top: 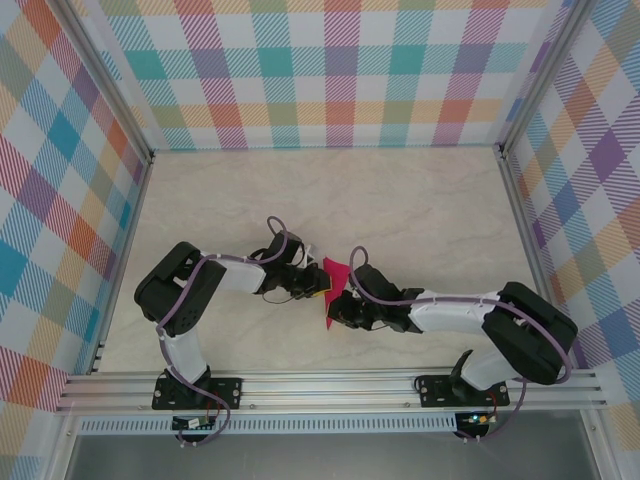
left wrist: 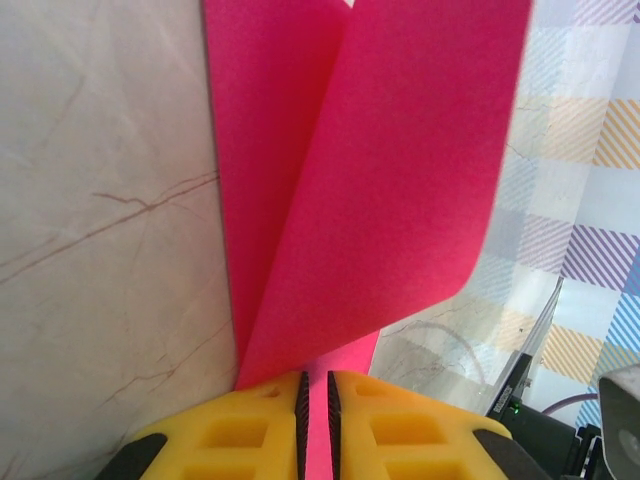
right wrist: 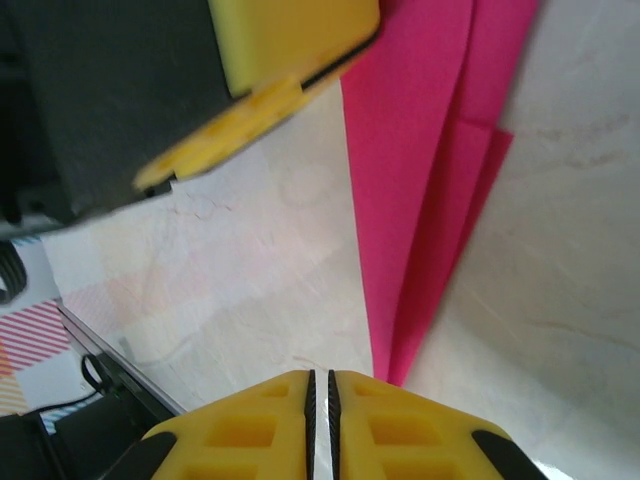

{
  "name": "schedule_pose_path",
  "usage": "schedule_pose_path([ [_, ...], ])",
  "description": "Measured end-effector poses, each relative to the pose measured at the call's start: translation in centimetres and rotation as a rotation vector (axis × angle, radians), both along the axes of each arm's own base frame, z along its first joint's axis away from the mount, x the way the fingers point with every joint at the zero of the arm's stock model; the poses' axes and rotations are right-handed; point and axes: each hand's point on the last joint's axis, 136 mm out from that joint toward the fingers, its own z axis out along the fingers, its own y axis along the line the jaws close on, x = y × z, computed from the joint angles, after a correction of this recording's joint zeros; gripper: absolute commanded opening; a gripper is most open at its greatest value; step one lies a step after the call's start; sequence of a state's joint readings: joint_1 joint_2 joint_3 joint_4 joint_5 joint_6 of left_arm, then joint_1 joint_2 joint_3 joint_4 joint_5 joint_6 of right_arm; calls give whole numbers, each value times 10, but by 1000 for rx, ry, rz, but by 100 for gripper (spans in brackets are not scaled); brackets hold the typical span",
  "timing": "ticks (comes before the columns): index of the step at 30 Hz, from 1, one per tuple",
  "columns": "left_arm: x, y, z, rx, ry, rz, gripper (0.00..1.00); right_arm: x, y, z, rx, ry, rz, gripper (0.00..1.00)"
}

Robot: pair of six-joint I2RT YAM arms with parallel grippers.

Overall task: Fold a paper plane with a square sheet of paper (pick it up from the middle)
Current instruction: Fold the wing for the fifth time at the center of the table.

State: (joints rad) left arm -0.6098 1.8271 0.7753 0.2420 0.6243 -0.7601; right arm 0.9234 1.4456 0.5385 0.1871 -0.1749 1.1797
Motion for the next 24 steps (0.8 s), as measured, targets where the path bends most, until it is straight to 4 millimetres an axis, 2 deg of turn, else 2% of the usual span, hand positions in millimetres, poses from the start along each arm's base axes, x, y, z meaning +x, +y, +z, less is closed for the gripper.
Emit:
schedule_pose_path([
  [5, 0, 0, 0, 0, 2, 2, 16, 14, 5, -2, 35, 0, -48, 14],
  [13, 0, 0, 1, -2, 0, 2, 17, 15, 2, -33, -10, 65, -64, 11],
  [17, 1, -1, 4, -8, -7, 1, 24, 14, 1, -33, -19, 60, -43, 10],
  [19, 1, -2, 7, -8, -13, -3, 31, 14, 0, -33, -27, 51, -22, 10],
  [24, -3, -8, 14, 11, -30, -32, 40, 8, -9, -33, -63, 34, 72, 10],
])
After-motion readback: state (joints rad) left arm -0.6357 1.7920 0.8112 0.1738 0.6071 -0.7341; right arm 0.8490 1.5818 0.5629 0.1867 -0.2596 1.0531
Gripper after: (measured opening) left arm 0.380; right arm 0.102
